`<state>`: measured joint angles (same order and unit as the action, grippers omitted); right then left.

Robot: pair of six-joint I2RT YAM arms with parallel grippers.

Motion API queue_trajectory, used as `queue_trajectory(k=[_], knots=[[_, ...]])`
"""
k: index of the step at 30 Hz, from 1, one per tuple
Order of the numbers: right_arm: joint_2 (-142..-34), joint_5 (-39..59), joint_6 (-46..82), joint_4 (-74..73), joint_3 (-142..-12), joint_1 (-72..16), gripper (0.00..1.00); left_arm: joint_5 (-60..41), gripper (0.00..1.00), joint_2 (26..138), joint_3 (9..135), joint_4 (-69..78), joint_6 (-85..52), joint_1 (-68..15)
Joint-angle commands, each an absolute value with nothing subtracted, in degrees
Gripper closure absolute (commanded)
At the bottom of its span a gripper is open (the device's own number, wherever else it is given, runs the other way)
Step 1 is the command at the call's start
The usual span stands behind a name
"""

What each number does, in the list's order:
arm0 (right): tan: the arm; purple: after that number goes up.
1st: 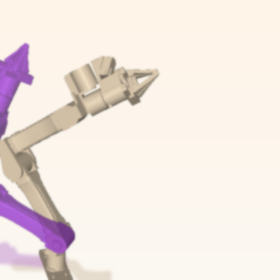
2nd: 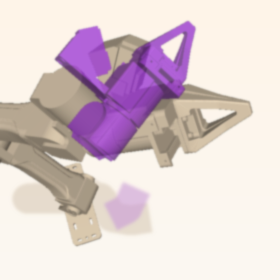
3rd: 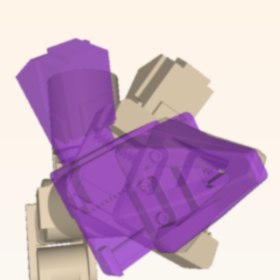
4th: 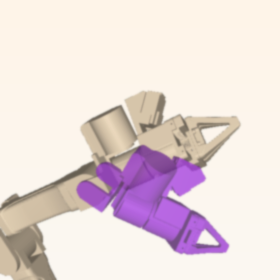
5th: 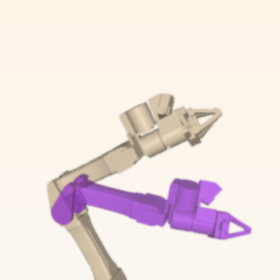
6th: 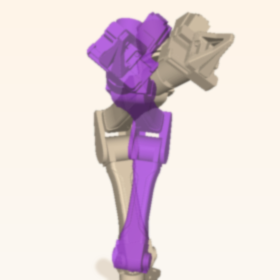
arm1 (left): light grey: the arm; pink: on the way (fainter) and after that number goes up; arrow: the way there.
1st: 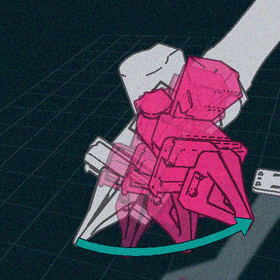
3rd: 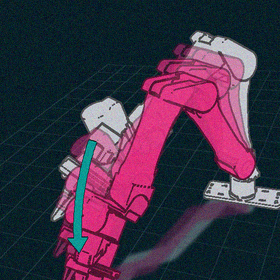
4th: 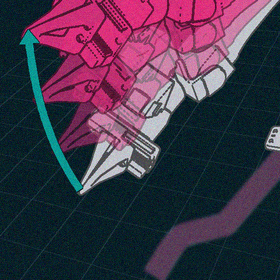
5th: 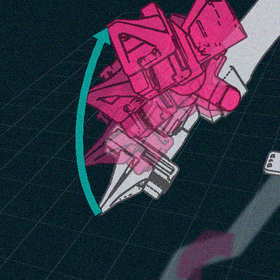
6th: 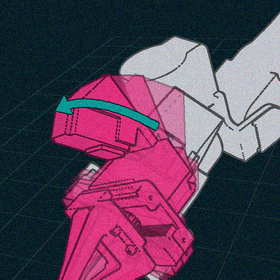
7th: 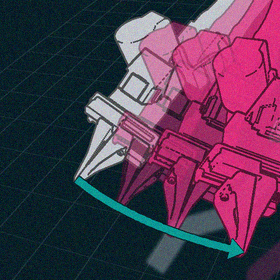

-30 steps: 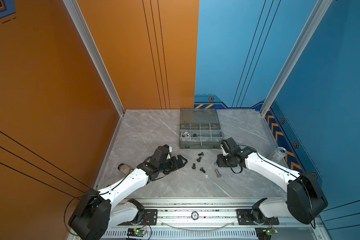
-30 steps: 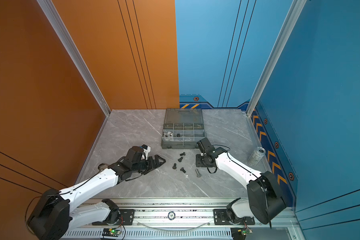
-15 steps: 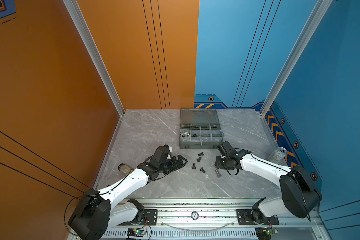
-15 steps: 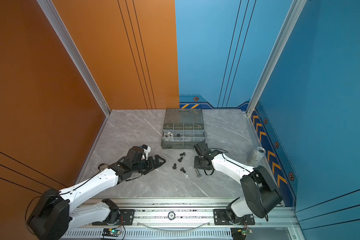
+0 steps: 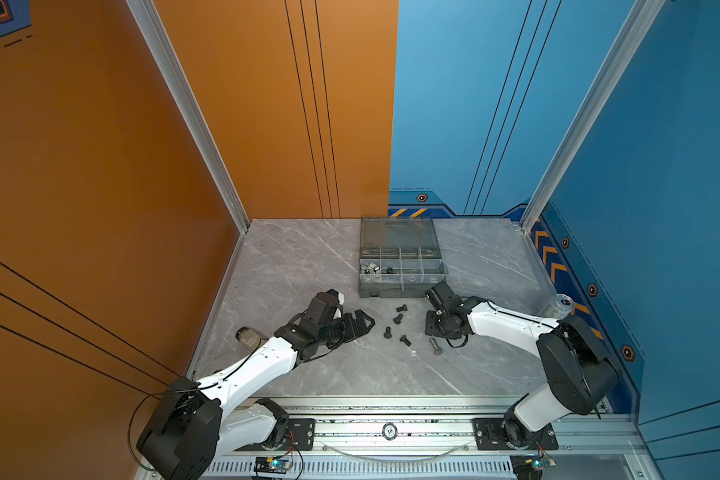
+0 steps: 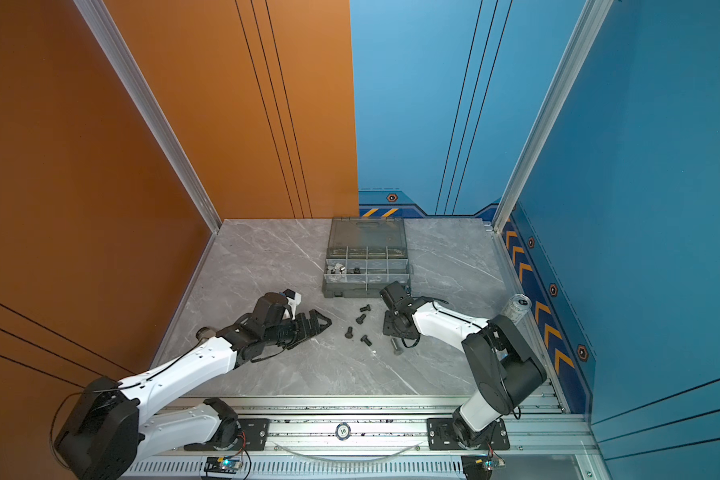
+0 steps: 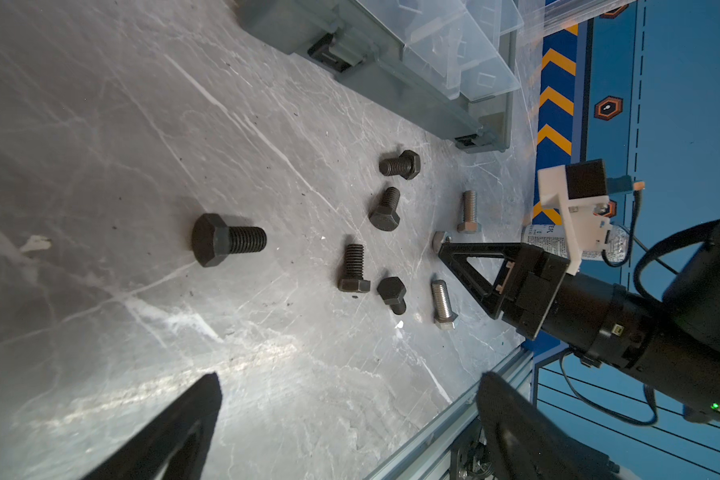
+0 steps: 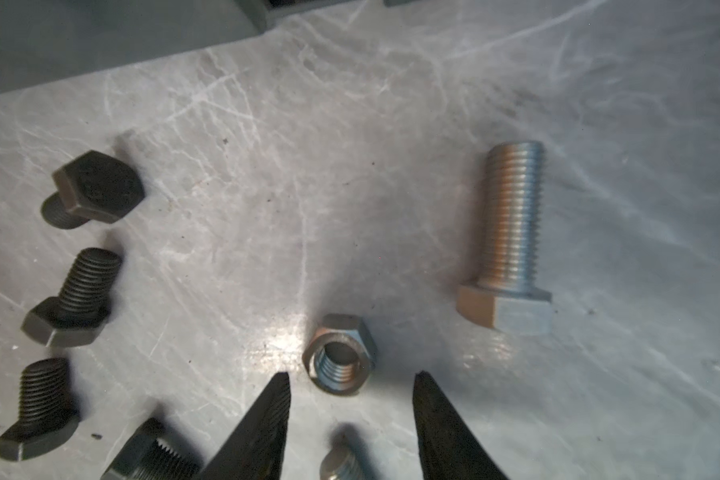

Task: Sort the screws and nuts into containers
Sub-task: 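Lower and close the right gripper on another silver hex nut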

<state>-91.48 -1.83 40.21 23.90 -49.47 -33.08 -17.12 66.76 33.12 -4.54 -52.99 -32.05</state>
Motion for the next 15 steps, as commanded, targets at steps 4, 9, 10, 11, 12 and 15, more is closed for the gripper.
queue_trajectory(k=[4,9,10,11,12,15], knots=[[-93.2,-3.8,41.3,23.6,-51.3,-33.6,0.5,-17.1,0.02,67.0,33.9,-5.7,-52.2,-31.8],[-94.1,-4.3,41.3,23.4,-51.2,-33.6,0.52,-17.3,0.02,67.0,33.8,-5.6,-52.1,-31.6],[-94.3,-4.3,41.2,23.4,-51.2,-33.7,0.53,-17.2,0.02,66.9,33.8,-5.6,-52.1,-31.6],[-94.7,-4.3,41.3,23.4,-51.3,-33.6,0.53,-17.3,0.02,66.8,33.7,-5.5,-52.2,-31.6],[-94.9,-4.3,41.2,23.4,-51.5,-33.6,0.54,-17.3,0.02,66.8,33.5,-5.4,-52.2,-31.6],[-95.6,-4.4,41.0,23.2,-51.6,-33.6,0.56,-17.2,0.03,66.5,33.2,-5.4,-52.2,-31.6]])
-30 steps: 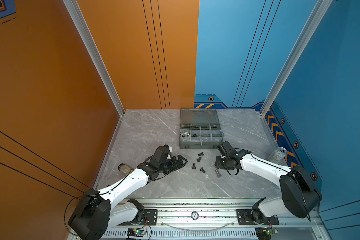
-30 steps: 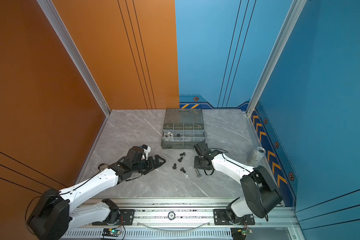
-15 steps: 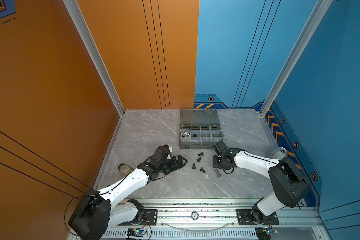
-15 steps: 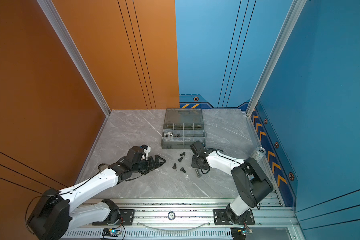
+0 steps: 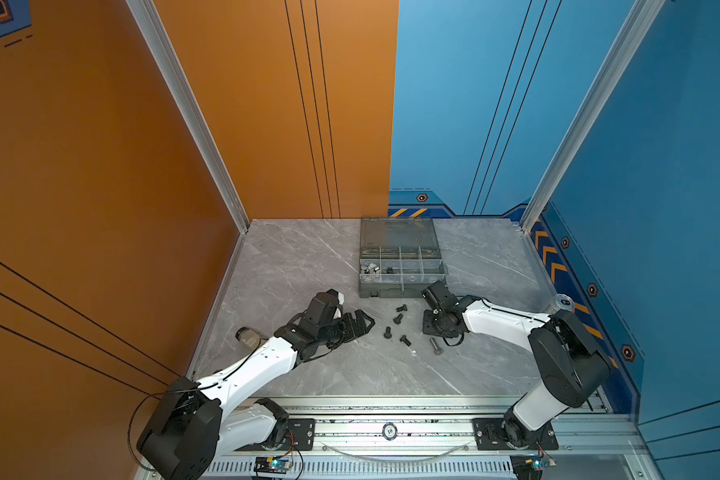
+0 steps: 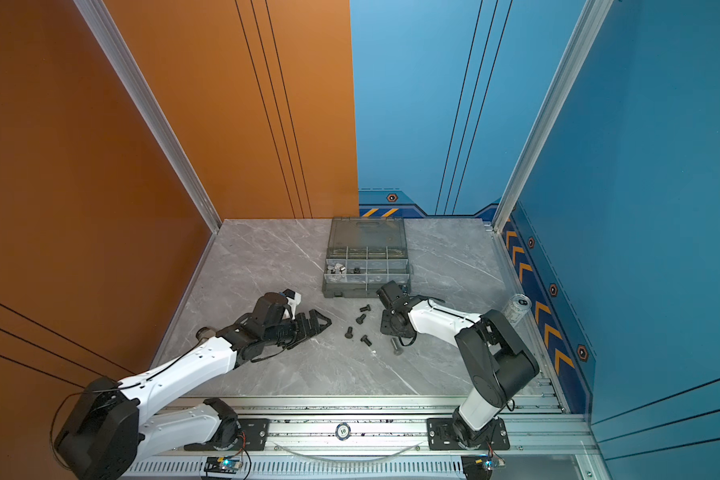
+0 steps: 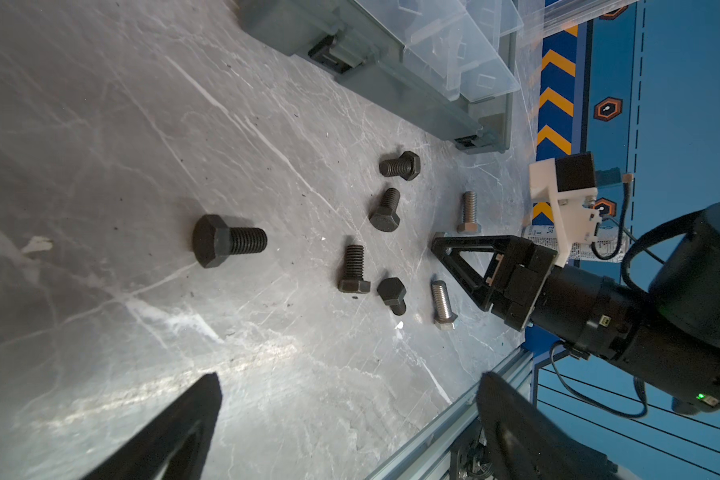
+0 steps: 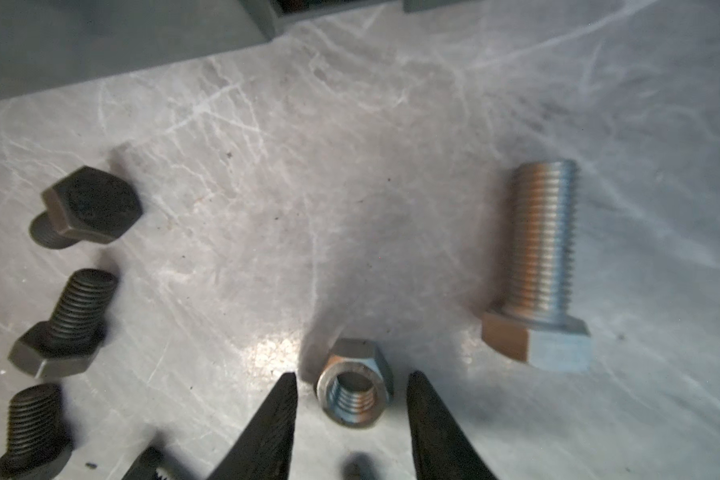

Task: Sort the screws and nuts into containers
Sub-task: 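Lower and close the right gripper on another silver hex nut, then carry the silver nut with the right gripper over the organizer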

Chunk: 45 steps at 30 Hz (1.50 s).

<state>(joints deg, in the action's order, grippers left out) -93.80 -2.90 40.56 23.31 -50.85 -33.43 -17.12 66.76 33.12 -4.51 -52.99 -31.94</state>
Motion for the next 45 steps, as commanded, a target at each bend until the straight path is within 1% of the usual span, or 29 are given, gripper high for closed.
queue_trajectory(k=[1,5,14,19,23,26,33,39,45], knots=[[-95.8,-4.3,41.0,23.1,-51.7,-33.6,0.56,-17.2,0.02,66.5,33.2,-5.4,-52.3,-31.6],[-96.8,-4.1,41.0,22.8,-51.7,-33.6,0.58,-17.2,0.02,66.1,33.0,-5.4,-52.3,-31.5],[-97.7,-4.3,40.8,23.2,-51.6,-33.9,0.66,-17.2,0.02,65.9,32.5,-5.2,-52.4,-31.3],[-97.6,-4.5,40.6,23.6,-51.4,-34.0,0.79,-17.3,0.02,65.8,32.6,-5.1,-52.4,-31.3],[-97.2,-4.6,40.0,24.1,-51.5,-33.9,0.94,-17.3,0.02,65.7,32.4,-5.1,-52.5,-31.2],[-96.6,-4.3,39.5,24.3,-51.7,-33.9,1.0,-17.3,0.02,65.7,32.3,-5.1,-52.5,-31.2],[-94.4,-3.7,35.2,25.4,-54.8,-33.6,1.0,-17.2,0.02,65.6,32.2,-5.3,-52.6,-31.2],[-92.8,-2.4,29.0,28.0,-61.1,-32.5,1.0,-17.2,0.02,65.7,32.1,-5.0,-52.6,-31.2],[-93.6,-0.1,24.2,29.4,-68.6,-30.2,1.0,-17.2,0.02,65.7,32.0,-4.9,-52.6,-31.1]])
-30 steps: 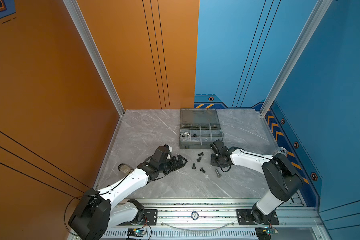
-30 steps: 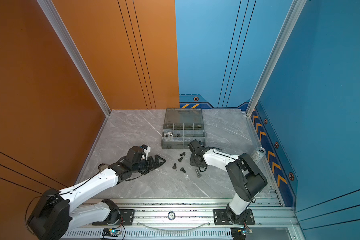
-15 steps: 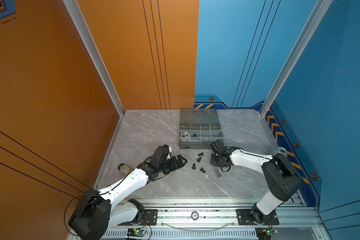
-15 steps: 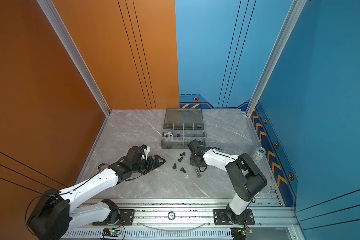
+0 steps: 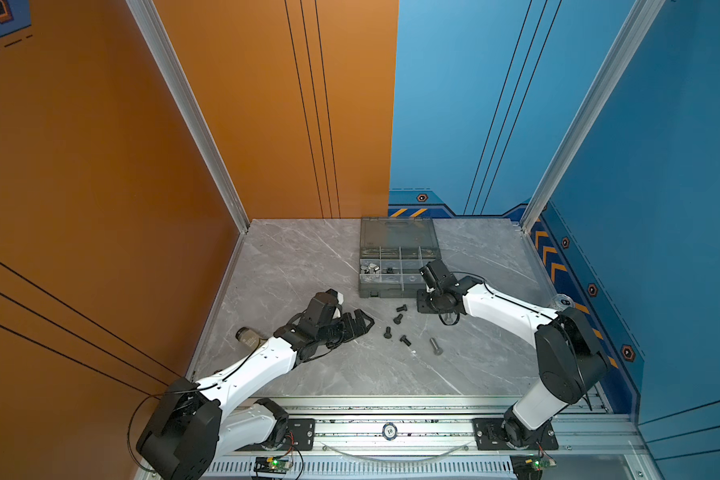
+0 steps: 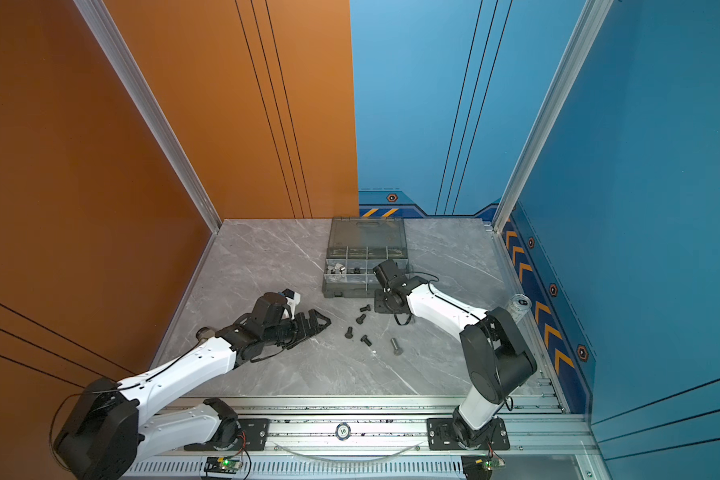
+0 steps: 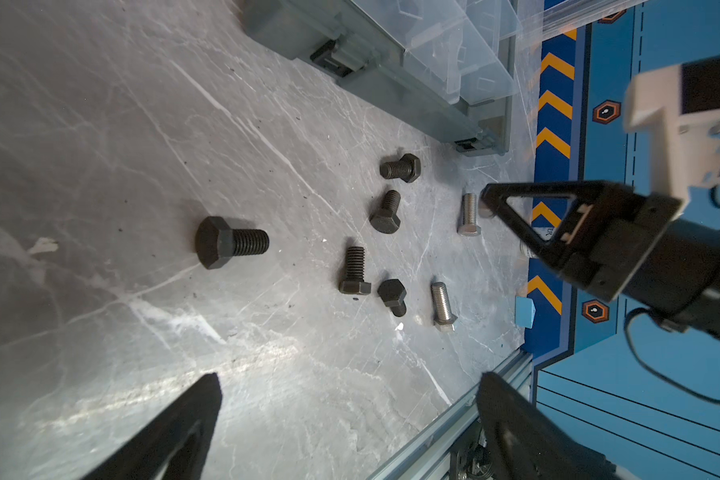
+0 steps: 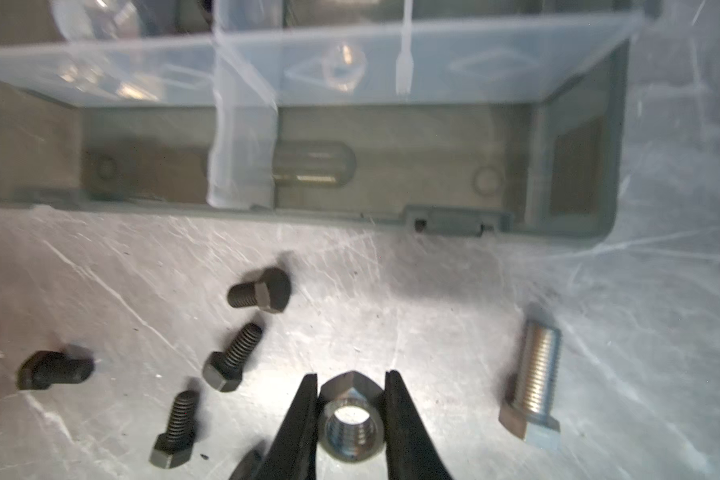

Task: Sort the screws and nuts into containers
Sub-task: 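Carry the silver nut with the right gripper over the organizer, then open the right gripper to drop the silver nut beside the other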

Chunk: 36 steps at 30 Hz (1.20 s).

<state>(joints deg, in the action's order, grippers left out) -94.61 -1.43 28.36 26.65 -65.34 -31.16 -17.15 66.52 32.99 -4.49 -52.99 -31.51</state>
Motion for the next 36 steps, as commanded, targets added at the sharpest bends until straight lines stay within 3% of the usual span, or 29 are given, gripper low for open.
queue_trajectory(k=[1,16,29,36], knots=[[-94.1,0.0,23.4,29.6,-70.2,-29.7,1.0,-17.3,0.02,65.7,32.0,-4.9,-52.7,-31.1],[-109.1,1.8,20.1,33.7,-92.6,-24.9,1.0,-16.8,0.02,64.4,31.7,-5.2,-52.9,-31.1],[-121.9,3.1,20.5,34.6,-100.8,-24.0,1.0,-16.5,0.02,63.8,31.6,-5.5,-52.6,-30.8],[-123.0,2.9,20.3,34.8,-100.8,-23.9,0.87,-16.5,0.02,63.7,31.3,-5.9,-52.6,-30.3]])
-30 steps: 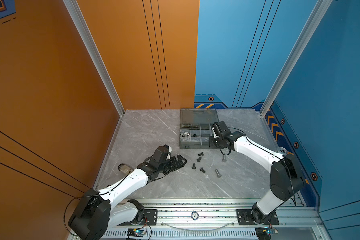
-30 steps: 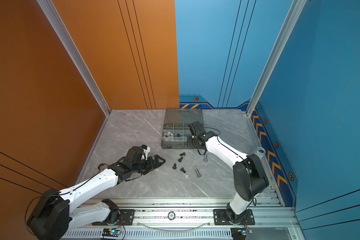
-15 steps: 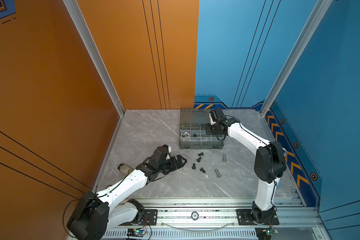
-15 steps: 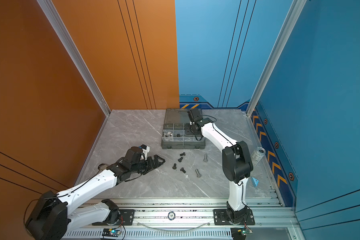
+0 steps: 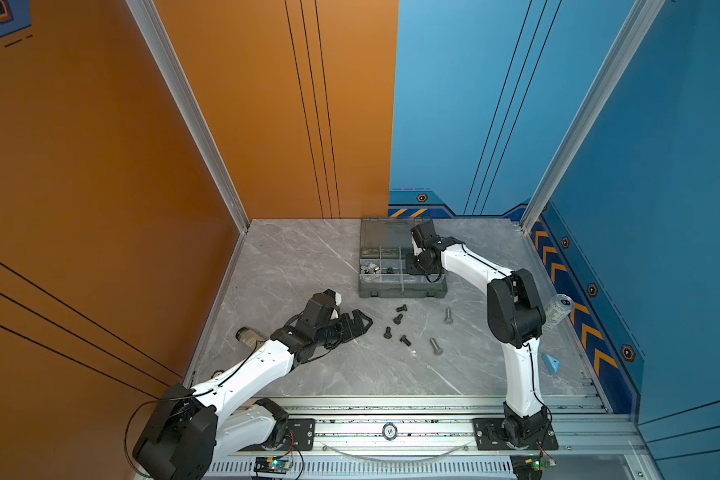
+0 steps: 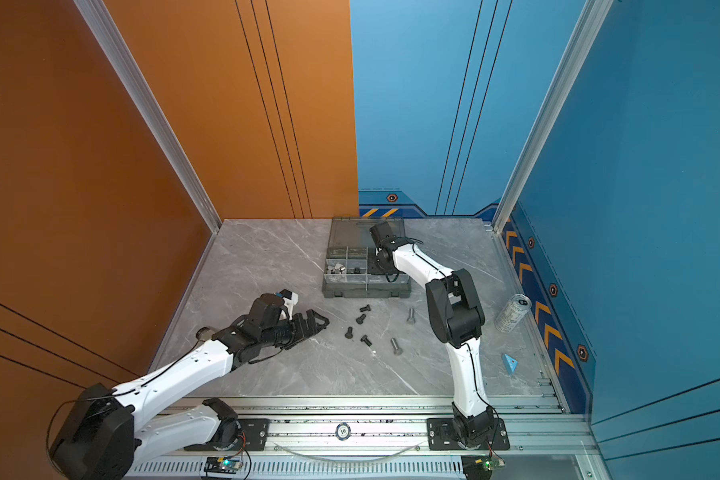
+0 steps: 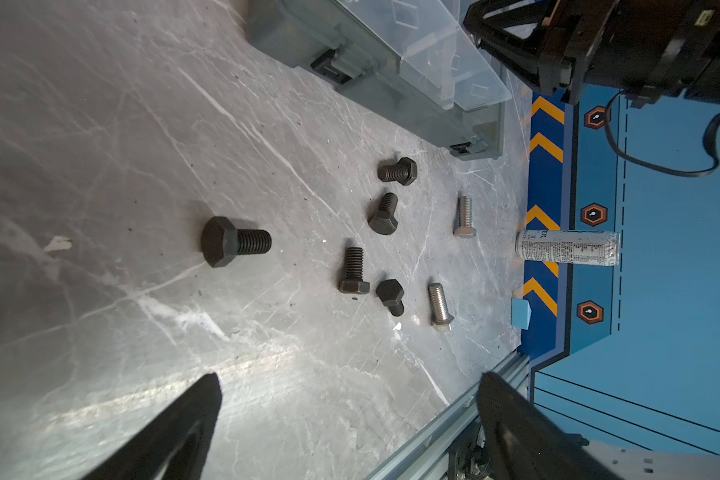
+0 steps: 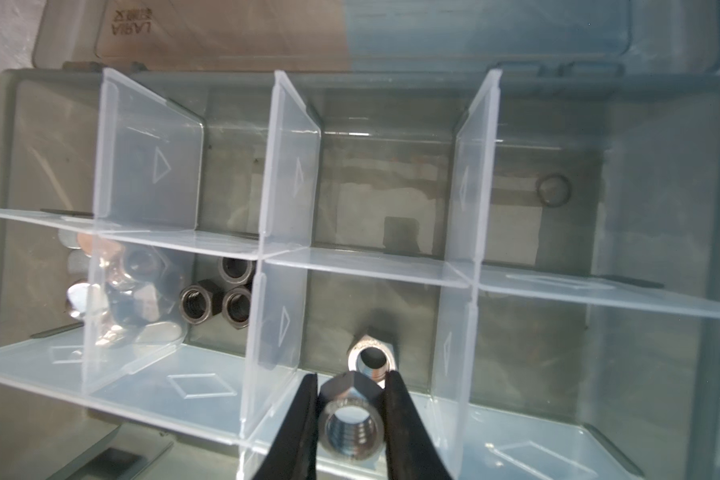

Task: Sort the screws and nuts into containers
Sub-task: 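Open the right gripper to drop the silver nut beside the other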

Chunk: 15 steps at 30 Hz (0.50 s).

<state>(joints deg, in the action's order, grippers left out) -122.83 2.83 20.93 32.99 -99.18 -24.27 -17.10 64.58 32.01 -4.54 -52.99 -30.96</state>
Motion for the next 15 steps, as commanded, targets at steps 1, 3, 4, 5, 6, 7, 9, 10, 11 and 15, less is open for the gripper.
queue_trajectory(k=[1,3,4,5,6,7,9,10,11,15], knots=[[-123.0,3.1,20.3,34.8,-100.9,-23.9,0.85,-16.6,0.02,63.7,31.3,-5.9,-52.6,-30.3],[-123.1,3.2,20.2,34.9,-100.9,-23.9,0.78,-16.6,0.02,63.8,31.4,-6.0,-52.5,-30.2],[-122.9,3.2,20.2,35.1,-100.8,-23.9,0.74,-16.5,0.02,63.8,31.4,-6.0,-52.5,-30.2],[-122.8,3.2,20.1,35.1,-100.7,-23.9,0.71,-16.4,0.02,63.9,31.4,-6.1,-52.5,-30.2],[-122.5,3.2,20.0,35.0,-100.6,-23.9,0.68,-16.2,0.02,64.0,31.4,-6.3,-52.4,-30.2],[-122.2,3.1,19.9,35.2,-100.6,-23.9,0.67,-15.9,0.02,64.1,31.4,-6.5,-52.4,-30.2],[-121.5,3.1,19.6,35.2,-100.3,-23.8,0.64,-15.1,0.02,64.4,31.5,-7.1,-52.3,-30.1],[-121.2,3.1,19.4,35.2,-100.3,-23.8,0.63,-14.8,0.02,64.5,31.7,-7.5,-52.2,-30.1],[-120.6,3.2,19.2,35.3,-100.1,-23.8,0.62,-14.6,0.02,64.7,31.9,-7.8,-52.1,-30.1],[-117.3,3.3,17.8,35.3,-98.7,-23.7,0.6,-14.1,0.02,65.8,32.7,-8.3,-51.7,-30.1]])
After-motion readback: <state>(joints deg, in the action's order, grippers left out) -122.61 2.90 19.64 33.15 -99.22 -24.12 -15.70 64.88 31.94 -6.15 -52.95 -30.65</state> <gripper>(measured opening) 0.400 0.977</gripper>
